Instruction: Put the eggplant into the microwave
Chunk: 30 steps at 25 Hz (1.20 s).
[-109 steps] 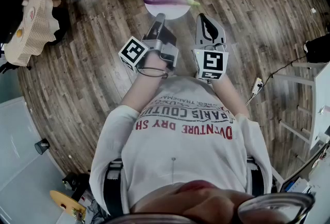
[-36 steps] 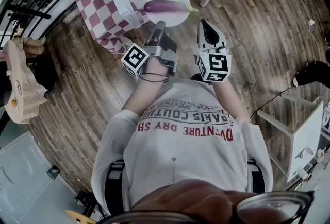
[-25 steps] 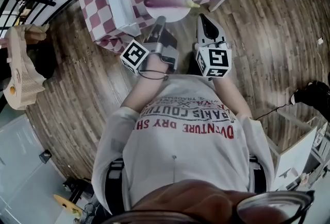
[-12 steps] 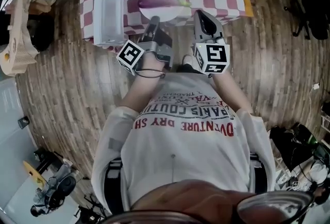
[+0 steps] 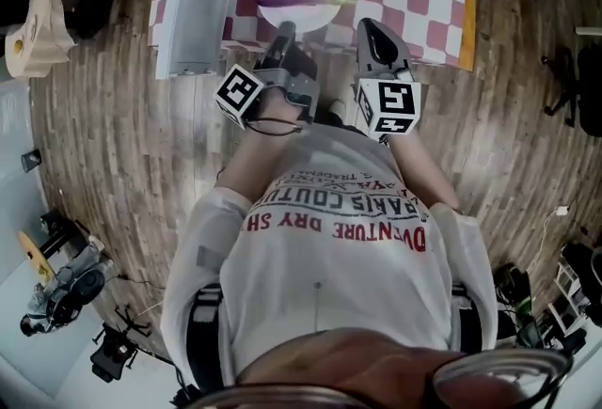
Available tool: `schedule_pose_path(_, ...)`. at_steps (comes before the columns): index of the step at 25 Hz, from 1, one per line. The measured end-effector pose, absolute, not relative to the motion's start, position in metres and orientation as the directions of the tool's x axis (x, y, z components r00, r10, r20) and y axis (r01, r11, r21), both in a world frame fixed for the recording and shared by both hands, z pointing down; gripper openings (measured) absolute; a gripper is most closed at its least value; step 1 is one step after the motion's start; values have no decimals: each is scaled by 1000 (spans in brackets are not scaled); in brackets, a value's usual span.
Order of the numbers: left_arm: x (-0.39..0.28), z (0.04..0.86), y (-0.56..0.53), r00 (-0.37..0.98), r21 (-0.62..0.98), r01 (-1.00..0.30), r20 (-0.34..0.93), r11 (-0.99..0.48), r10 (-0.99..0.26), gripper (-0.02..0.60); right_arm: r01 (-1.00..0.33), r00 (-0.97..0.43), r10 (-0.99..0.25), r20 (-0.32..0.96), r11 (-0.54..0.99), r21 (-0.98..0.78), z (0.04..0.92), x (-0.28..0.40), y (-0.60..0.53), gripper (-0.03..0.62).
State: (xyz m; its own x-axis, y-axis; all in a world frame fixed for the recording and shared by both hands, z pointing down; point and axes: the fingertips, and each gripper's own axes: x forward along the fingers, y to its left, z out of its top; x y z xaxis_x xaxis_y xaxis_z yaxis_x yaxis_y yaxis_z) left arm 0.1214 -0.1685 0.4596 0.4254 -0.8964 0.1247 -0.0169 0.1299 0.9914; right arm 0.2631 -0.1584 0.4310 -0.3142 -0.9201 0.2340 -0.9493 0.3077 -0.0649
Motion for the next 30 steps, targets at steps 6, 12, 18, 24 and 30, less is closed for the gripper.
schedule_pose_path(6, 119, 469, -211, 404, 990, -8, 134, 143, -905, 34, -939, -342, -905, 255, 342, -43, 441, 259, -203, 26)
schedule_pose_path(12, 115, 488, -259, 412, 987, -51, 161, 154, -897, 34, -944, -326, -903, 281, 328, -40, 453, 254, -256, 26)
schedule_pose_path(18, 102, 505, -311, 424, 985, -52, 170, 163, -890, 34, -949, -312, -899, 308, 313, -45, 466, 242, -309, 26)
schedule_pose_path(24, 96, 533, -340, 416, 980, -49, 195, 193, -888, 34, -946, -317, -883, 345, 320, -50, 488, 228, -337, 26)
schedule_pose_path(30, 95, 556, -361, 401, 974, -41, 220, 223, -889, 34, -943, -321, -866, 383, 328, -50, 511, 225, -361, 26)
